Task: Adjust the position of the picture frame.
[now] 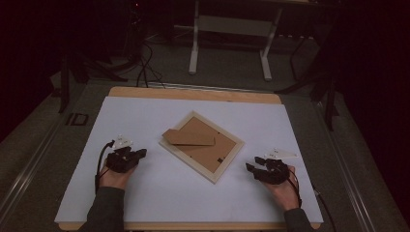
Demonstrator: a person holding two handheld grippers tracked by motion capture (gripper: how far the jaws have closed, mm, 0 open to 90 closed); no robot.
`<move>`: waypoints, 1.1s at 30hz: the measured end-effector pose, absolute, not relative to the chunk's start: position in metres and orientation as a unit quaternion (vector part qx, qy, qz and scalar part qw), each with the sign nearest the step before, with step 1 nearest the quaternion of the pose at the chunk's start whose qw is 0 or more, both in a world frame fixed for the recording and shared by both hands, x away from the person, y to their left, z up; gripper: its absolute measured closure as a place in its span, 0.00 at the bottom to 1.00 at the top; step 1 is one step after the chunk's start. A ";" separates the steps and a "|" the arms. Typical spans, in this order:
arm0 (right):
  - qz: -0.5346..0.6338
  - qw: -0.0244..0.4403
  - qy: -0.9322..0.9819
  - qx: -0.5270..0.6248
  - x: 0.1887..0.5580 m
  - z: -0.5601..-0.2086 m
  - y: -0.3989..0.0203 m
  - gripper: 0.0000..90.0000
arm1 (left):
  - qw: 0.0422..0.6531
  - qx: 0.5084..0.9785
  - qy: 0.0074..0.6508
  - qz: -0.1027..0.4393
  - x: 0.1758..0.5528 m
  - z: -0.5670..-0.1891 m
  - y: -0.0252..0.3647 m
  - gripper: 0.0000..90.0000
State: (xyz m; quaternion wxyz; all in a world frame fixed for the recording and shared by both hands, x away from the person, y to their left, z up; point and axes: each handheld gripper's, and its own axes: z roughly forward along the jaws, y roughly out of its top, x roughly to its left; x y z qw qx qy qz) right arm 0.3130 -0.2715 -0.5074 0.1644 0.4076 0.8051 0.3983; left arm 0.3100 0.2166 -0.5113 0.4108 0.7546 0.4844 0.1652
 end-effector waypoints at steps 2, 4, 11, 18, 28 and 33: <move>0.402 0.162 0.803 0.410 0.313 -0.506 -0.269 0.59 | 0.405 0.758 0.483 0.168 0.314 -0.511 0.215 1.00; 0.407 0.156 0.801 0.410 0.313 -0.505 -0.267 0.61 | 0.403 0.759 0.482 0.171 0.318 -0.510 0.213 1.00; 0.403 0.150 0.810 0.399 0.311 -0.506 -0.258 0.86 | 0.402 0.760 0.478 0.181 0.332 -0.506 0.210 1.00; 0.396 0.158 0.814 0.394 0.309 -0.505 -0.252 1.00 | 0.407 0.759 0.473 0.187 0.346 -0.502 0.210 1.00; 0.390 0.153 0.818 0.393 0.315 -0.509 -0.242 1.00 | 0.403 0.767 0.459 0.196 0.369 -0.504 0.204 1.00; 0.392 0.154 0.819 0.390 0.316 -0.509 -0.238 1.00 | 0.409 0.765 0.458 0.194 0.376 -0.506 0.200 1.00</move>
